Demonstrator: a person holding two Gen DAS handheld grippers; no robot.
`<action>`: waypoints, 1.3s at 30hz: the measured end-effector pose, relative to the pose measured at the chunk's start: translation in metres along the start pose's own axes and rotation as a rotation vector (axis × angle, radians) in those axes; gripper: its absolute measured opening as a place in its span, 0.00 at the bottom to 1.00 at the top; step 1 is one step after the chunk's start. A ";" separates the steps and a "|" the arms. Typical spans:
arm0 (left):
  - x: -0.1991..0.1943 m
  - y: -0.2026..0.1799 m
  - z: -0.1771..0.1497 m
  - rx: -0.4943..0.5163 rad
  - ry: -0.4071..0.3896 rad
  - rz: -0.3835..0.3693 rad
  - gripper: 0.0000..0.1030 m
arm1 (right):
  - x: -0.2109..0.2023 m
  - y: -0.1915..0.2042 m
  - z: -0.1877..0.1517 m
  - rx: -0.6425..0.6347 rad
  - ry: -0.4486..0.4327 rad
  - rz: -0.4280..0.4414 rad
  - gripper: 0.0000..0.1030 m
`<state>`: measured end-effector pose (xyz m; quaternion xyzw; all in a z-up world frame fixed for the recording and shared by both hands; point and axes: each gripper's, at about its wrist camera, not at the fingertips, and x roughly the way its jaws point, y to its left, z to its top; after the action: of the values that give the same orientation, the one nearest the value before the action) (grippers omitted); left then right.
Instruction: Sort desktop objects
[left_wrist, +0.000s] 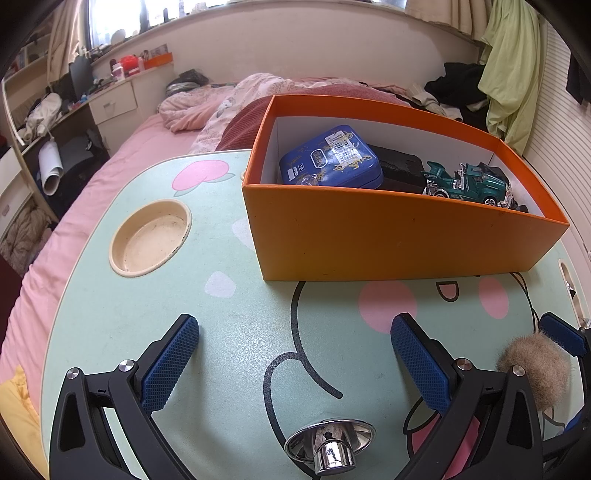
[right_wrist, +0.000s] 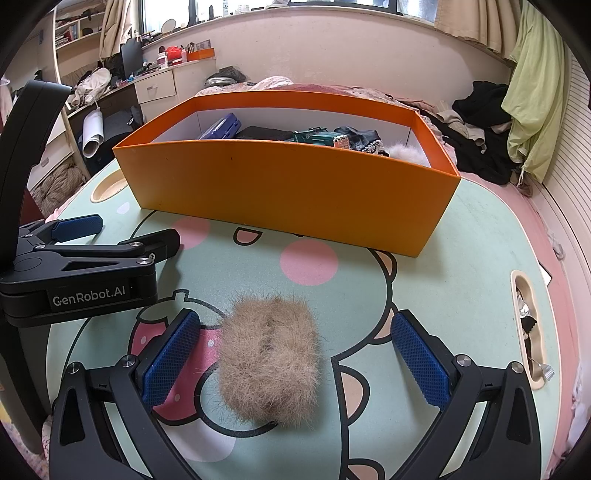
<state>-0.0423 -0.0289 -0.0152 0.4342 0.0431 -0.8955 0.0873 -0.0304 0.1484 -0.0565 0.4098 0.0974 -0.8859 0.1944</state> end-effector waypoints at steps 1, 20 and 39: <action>0.000 0.000 0.000 0.000 0.000 0.000 1.00 | 0.000 0.000 0.000 0.000 0.000 0.000 1.00; 0.000 0.001 0.000 0.000 0.000 0.000 1.00 | 0.000 -0.001 0.000 -0.001 0.001 0.002 1.00; 0.000 -0.002 -0.001 -0.004 0.001 0.002 1.00 | 0.002 -0.003 0.006 -0.025 0.039 0.019 1.00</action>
<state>-0.0420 -0.0272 -0.0158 0.4348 0.0444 -0.8950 0.0890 -0.0372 0.1484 -0.0544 0.4253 0.1083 -0.8747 0.2058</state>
